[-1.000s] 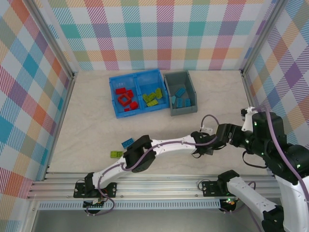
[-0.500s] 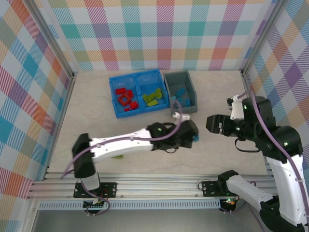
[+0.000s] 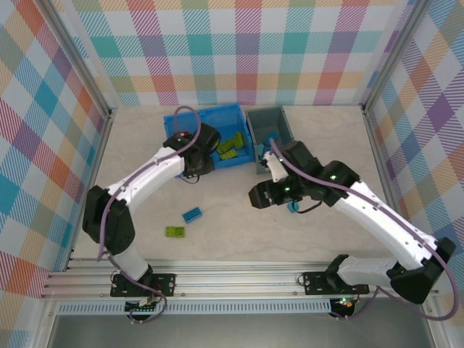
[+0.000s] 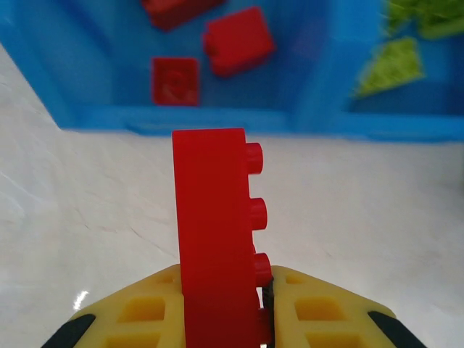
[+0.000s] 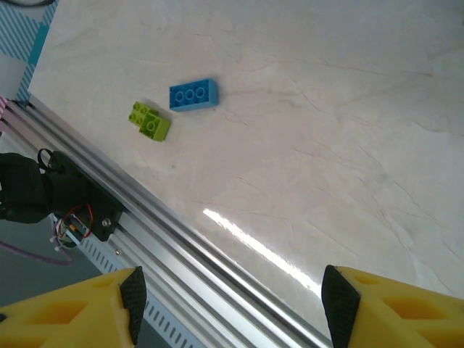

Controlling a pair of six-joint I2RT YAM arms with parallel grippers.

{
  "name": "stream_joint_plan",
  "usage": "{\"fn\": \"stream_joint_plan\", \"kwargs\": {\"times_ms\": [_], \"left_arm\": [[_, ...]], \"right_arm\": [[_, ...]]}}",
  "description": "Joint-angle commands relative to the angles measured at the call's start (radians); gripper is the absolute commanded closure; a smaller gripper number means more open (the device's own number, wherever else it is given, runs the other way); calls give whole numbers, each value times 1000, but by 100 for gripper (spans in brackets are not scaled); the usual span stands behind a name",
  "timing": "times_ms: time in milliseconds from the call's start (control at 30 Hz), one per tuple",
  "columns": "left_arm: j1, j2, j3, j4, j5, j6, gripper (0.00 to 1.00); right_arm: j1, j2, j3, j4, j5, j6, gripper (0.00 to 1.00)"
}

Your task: Sort the legos into containers by color

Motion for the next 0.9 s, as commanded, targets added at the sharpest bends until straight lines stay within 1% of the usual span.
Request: {"fn": "stream_joint_plan", "kwargs": {"times_ms": [0,100,300,400,533,667,767,867], "left_arm": [[47,91,100,-63,-61,113,99],[75,204,201,-105,-129,155,99],[122,365,343,-132,-176,228,99],[136,417,379,-136,-195,270,98],[142,441,389,-111,-210,333,95],[144,461,394,-130,-222,359,87],[145,450,372,-130,-221,365,79],[143,421,348,-130,-218,361,68]], "right_arm": [[35,32,3,153,50,27,33],[38,65,3,184,52,27,34],[38,55,-14,194,60,36,33],[37,36,-34,190,62,42,33],[37,14,-60,188,65,47,33],[38,10,-78,183,83,56,32],[38,13,-81,169,122,70,31],[32,22,-83,147,171,88,28]]}}
